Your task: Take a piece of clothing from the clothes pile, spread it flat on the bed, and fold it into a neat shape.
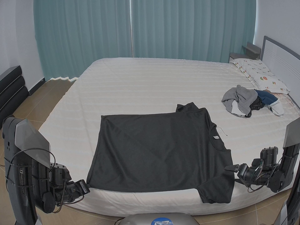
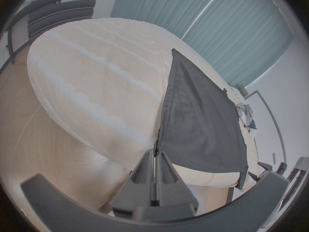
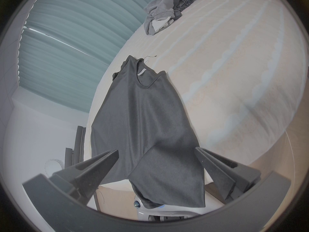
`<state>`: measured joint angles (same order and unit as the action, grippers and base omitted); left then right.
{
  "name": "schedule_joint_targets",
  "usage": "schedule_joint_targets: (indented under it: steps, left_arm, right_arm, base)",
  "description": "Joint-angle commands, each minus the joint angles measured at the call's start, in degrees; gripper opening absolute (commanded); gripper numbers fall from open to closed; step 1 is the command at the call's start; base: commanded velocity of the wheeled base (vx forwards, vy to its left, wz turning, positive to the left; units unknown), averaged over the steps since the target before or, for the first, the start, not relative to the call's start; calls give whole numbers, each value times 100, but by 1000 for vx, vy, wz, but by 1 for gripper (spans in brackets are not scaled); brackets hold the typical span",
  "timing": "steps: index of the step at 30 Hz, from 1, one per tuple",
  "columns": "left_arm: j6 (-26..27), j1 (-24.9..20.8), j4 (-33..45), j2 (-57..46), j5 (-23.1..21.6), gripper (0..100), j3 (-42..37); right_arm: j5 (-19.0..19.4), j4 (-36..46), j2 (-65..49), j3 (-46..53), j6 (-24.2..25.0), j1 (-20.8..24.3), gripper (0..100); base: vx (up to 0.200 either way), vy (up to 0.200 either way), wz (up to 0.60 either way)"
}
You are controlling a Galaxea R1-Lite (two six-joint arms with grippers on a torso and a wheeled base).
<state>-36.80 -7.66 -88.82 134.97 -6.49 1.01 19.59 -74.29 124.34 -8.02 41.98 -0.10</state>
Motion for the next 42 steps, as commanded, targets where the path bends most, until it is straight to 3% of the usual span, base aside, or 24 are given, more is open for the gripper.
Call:
schedule_joint_targets:
  steps: [1,3,14,22,23,42]
  left_arm:
    - [-64,1,-21,11,-46,0,-66]
    - [-310,27,-92,-33,-353,0,-84]
    - [-292,36,-92,3,-362,0,-84]
    - [-284,36,-92,11,-353,0,-84]
    - [-284,36,-92,11,-353,0,-84]
    - [-266,27,-92,29,-362,0,-66]
  right_arm:
    - [1,2,222,-156,-15,-52,100]
    - [-8,20,398,-349,-85,-87,100]
    - [-43,29,653,-551,-604,-140,100]
    - [-272,2,855,-692,-648,-184,100]
    - [-272,-7,855,-701,-639,-184,0]
    - [-570,-7,943,-1720,-542,-201,0]
  base:
    - [0,0,0]
    - [0,0,0]
    - [0,0,0]
    - [0,0,0]
    - [0,0,0]
    - [0,0,0]
